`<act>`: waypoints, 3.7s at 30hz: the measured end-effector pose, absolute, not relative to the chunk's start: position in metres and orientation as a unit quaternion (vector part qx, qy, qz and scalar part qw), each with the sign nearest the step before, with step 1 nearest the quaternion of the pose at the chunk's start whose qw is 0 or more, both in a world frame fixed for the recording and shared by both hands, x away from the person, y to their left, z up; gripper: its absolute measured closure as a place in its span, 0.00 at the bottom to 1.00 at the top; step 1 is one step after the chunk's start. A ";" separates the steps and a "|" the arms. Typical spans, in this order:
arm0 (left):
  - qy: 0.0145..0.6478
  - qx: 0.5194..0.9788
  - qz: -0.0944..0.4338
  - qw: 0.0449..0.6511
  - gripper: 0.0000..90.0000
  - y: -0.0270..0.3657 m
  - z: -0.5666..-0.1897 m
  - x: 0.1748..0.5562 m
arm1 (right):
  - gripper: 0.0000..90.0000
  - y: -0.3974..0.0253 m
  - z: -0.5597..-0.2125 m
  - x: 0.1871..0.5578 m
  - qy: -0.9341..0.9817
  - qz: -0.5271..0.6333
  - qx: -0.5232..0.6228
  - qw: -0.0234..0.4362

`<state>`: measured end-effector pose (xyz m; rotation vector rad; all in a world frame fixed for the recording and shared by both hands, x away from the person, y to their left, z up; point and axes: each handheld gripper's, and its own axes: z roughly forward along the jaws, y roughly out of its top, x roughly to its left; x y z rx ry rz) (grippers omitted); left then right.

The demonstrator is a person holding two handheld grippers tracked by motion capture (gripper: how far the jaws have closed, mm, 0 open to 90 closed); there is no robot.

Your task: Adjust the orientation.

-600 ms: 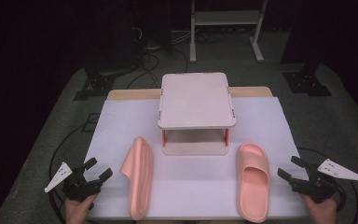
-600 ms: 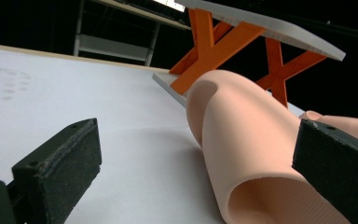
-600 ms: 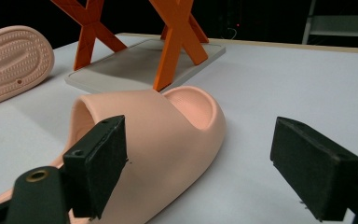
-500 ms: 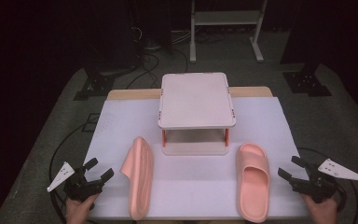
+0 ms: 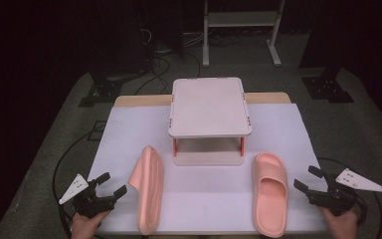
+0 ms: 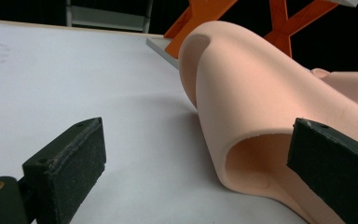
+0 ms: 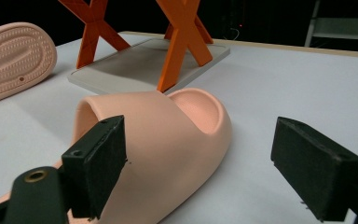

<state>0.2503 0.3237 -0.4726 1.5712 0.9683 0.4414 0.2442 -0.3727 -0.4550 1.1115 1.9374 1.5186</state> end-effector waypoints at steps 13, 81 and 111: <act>0.396 0.733 0.225 0.505 0.06 0.304 -0.471 0.248 | 0.19 -0.372 -0.451 0.243 0.694 0.559 0.392 0.229; 0.327 0.784 0.204 0.487 0.35 0.184 -0.459 0.276 | 0.31 -0.339 -0.448 0.233 0.738 0.515 0.404 0.162; 0.343 0.775 0.207 0.489 0.61 0.178 -0.464 0.270 | 0.62 -0.313 -0.470 0.240 0.731 0.447 0.455 0.242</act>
